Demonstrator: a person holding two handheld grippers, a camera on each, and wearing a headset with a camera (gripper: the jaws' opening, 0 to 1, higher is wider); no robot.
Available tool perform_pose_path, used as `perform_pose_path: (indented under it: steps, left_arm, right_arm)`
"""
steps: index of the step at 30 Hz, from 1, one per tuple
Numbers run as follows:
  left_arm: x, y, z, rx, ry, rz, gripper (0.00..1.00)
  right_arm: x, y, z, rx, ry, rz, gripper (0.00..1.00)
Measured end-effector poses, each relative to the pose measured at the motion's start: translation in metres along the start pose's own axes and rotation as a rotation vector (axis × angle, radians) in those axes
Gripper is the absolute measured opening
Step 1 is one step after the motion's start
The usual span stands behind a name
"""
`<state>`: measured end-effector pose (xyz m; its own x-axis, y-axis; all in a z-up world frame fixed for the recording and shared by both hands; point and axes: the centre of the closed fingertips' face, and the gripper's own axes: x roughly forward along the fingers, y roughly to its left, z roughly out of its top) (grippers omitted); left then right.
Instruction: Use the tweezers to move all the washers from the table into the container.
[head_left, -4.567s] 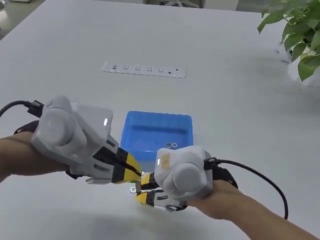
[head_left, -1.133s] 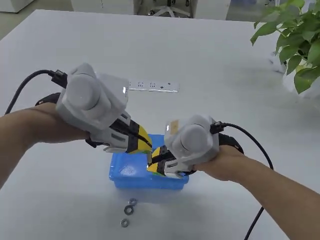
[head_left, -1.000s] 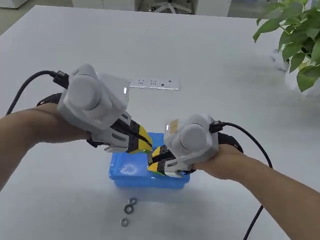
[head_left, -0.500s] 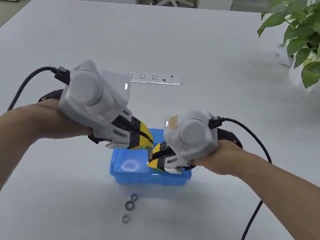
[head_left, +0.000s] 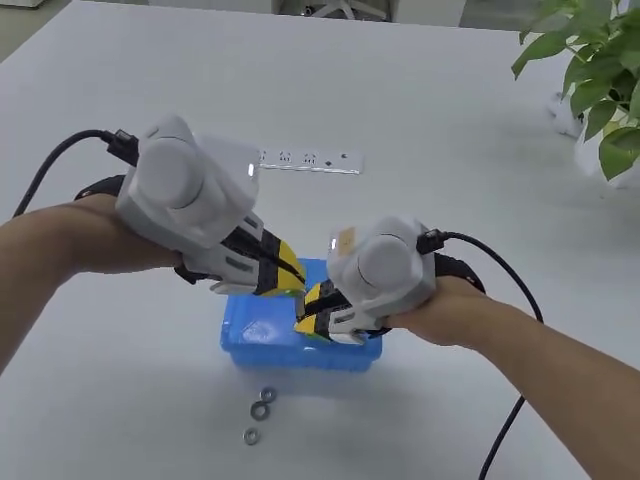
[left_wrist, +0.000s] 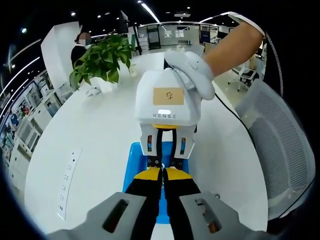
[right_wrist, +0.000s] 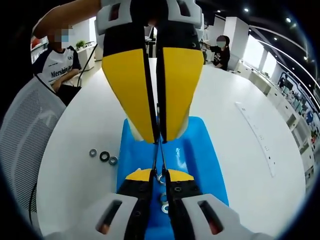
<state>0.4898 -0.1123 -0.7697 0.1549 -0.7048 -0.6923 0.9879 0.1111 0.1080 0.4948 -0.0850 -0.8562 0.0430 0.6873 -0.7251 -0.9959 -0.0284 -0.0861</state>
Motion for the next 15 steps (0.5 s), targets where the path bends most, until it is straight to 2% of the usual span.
perform_pose_path:
  steps: [15]
  left_arm:
    - [-0.023,-0.008,0.018,0.024,-0.014,0.023,0.05]
  right_arm:
    - [-0.020,0.004,0.021,-0.028,-0.020,-0.041,0.12]
